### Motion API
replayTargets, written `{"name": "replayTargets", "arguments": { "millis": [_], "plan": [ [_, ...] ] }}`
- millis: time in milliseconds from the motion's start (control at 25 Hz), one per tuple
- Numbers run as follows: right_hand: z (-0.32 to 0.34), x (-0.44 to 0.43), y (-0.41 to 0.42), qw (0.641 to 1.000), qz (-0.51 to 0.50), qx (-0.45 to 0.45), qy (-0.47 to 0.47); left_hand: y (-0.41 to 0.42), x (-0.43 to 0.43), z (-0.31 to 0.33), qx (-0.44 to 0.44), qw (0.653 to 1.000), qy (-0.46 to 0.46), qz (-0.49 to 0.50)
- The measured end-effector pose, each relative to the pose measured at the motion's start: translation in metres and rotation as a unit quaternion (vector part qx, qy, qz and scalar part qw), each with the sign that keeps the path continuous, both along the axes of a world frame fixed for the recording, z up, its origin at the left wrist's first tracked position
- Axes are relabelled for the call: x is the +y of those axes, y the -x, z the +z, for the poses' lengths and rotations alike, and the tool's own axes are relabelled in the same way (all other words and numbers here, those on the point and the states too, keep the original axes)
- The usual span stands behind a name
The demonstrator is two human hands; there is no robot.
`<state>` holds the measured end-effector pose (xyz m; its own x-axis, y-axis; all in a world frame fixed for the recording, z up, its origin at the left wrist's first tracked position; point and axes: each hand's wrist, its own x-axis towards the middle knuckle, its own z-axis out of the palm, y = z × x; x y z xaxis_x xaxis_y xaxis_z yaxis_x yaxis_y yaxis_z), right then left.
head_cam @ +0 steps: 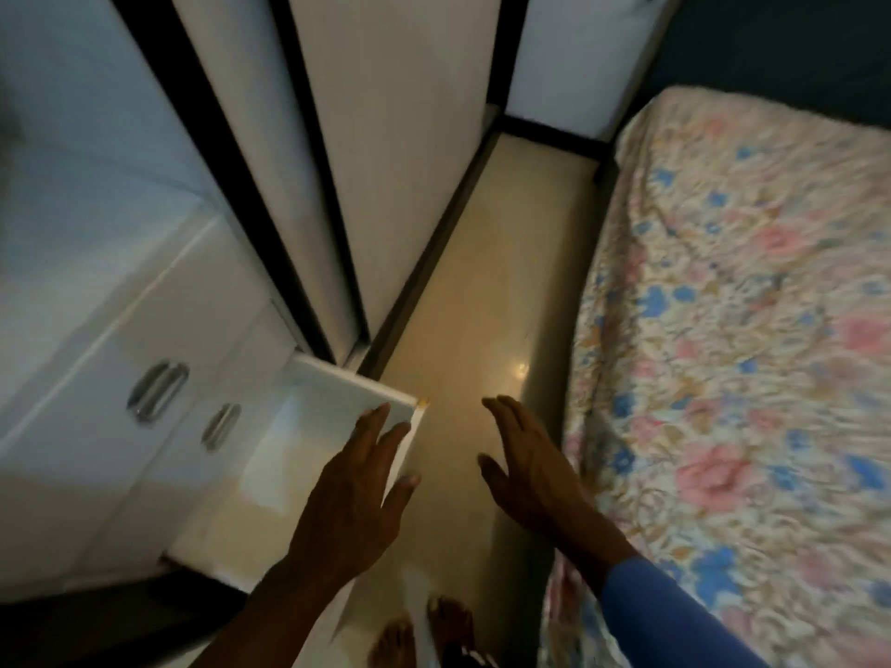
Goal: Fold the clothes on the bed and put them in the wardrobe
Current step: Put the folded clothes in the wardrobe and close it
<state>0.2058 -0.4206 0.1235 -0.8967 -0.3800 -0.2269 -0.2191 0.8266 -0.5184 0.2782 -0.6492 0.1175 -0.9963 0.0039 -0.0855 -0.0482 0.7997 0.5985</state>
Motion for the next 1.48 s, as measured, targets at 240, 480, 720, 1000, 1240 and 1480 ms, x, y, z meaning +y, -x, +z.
{"name": "replayTargets", "arguments": {
  "millis": [240,480,720,1000,1240,1480],
  "plan": [
    [0.2,0.082,0.007,0.986,-0.139,0.089,0.029,0.073,0.06,0.192,0.108,0.979,0.042,-0.165],
    [0.241,0.176,0.031,0.95,-0.283,0.098,0.09,0.186,0.157,0.257,0.149,0.932,0.068,-0.322],
    [0.211,0.276,0.068,0.882,-0.436,0.031,0.176,0.286,0.28,0.242,0.14,0.889,0.092,-0.426],
    [0.186,0.386,0.103,0.765,-0.589,-0.034,0.258,0.366,0.414,0.204,0.086,0.861,0.093,-0.493],
    [0.157,0.483,0.132,0.619,-0.704,-0.057,0.342,0.446,0.555,0.134,0.062,0.803,0.12,-0.58],
    [0.076,0.631,0.211,0.38,-0.805,-0.055,0.453,0.565,0.764,-0.004,0.101,0.757,0.132,-0.632]
  ]
}}
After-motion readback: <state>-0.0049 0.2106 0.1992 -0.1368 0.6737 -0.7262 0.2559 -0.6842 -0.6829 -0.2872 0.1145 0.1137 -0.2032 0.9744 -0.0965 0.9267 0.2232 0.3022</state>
